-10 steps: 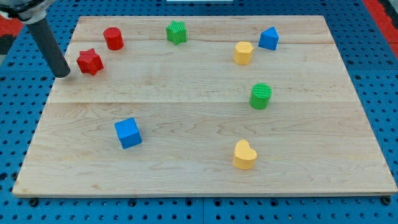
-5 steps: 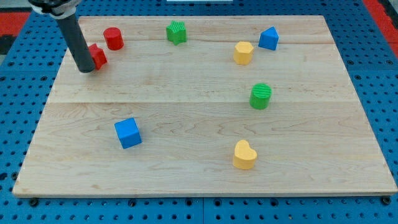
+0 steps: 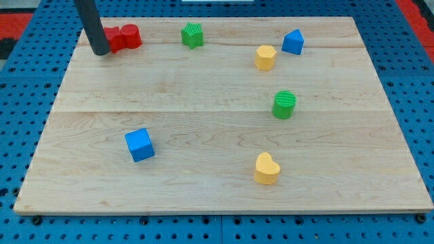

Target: Push the red star diagonally top left to the red circle

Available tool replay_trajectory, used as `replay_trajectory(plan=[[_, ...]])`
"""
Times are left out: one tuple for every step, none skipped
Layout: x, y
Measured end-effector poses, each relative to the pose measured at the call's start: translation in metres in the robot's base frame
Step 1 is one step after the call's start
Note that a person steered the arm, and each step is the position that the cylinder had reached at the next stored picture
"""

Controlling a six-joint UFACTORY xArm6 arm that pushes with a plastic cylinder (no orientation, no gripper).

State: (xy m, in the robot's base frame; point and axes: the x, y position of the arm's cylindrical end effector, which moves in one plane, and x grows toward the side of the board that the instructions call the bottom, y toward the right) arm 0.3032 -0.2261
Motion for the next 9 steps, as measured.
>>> replay_trajectory(plan=[[0.013, 0.016], [0.001, 0.023], [-0.02, 0.023], [-0.03, 0.025], [-0.035, 0.025], [-0.048, 0.025], [-0.048, 0.025], [-0.048, 0.025], [-0.048, 0.023]])
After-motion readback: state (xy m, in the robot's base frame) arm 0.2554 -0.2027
